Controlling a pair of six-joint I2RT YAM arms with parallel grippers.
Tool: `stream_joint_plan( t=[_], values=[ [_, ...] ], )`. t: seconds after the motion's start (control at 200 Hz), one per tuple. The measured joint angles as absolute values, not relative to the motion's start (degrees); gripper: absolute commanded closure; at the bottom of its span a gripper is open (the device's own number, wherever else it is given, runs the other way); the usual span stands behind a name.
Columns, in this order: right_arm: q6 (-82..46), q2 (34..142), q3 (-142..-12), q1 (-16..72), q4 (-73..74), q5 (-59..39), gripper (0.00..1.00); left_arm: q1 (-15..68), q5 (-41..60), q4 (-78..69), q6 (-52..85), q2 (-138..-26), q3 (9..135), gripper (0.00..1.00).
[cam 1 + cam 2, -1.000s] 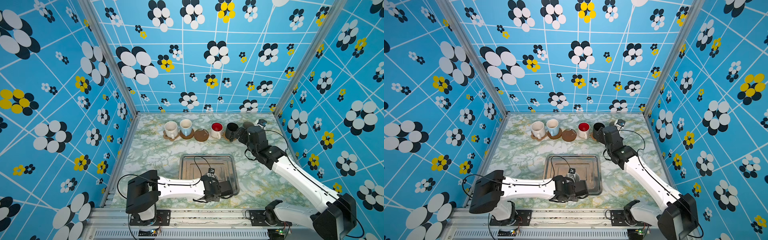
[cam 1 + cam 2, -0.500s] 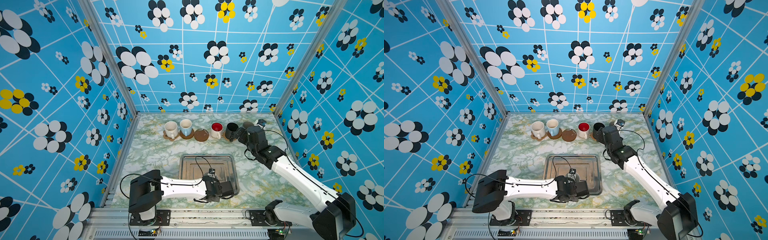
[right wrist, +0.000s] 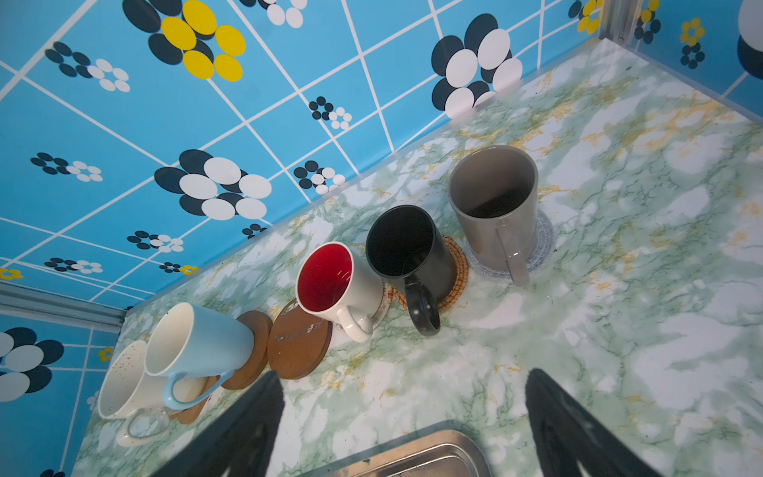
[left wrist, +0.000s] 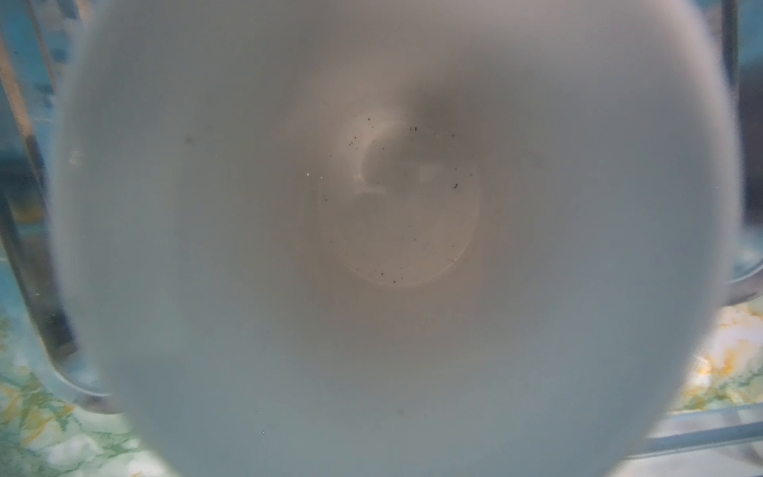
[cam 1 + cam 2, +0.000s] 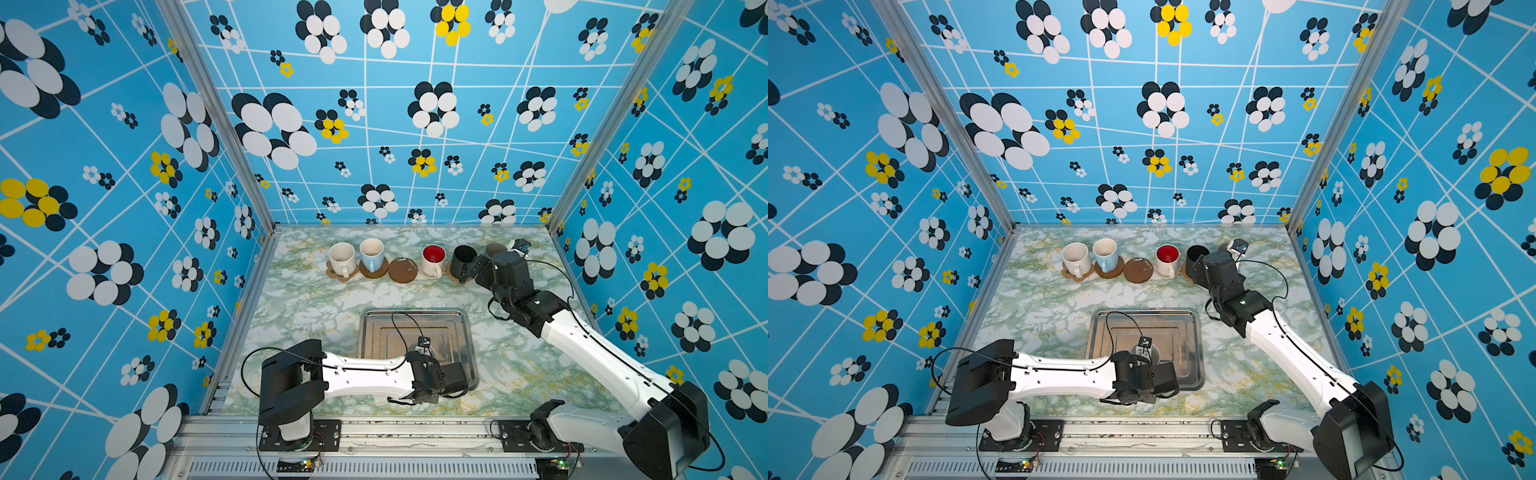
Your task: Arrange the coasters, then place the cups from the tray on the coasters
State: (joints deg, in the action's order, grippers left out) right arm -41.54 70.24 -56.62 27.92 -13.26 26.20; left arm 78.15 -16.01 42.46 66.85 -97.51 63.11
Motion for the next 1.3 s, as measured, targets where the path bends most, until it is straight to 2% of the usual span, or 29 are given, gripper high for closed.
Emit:
stream_joint_plan(
  t=[1.3],
  values=[
    [-41.5,72.1,-56.7,27.9,-13.3,24.9,0.07,77.3,-20.7,46.3,65.5,-94.0,63.2,1.00]
  ],
)
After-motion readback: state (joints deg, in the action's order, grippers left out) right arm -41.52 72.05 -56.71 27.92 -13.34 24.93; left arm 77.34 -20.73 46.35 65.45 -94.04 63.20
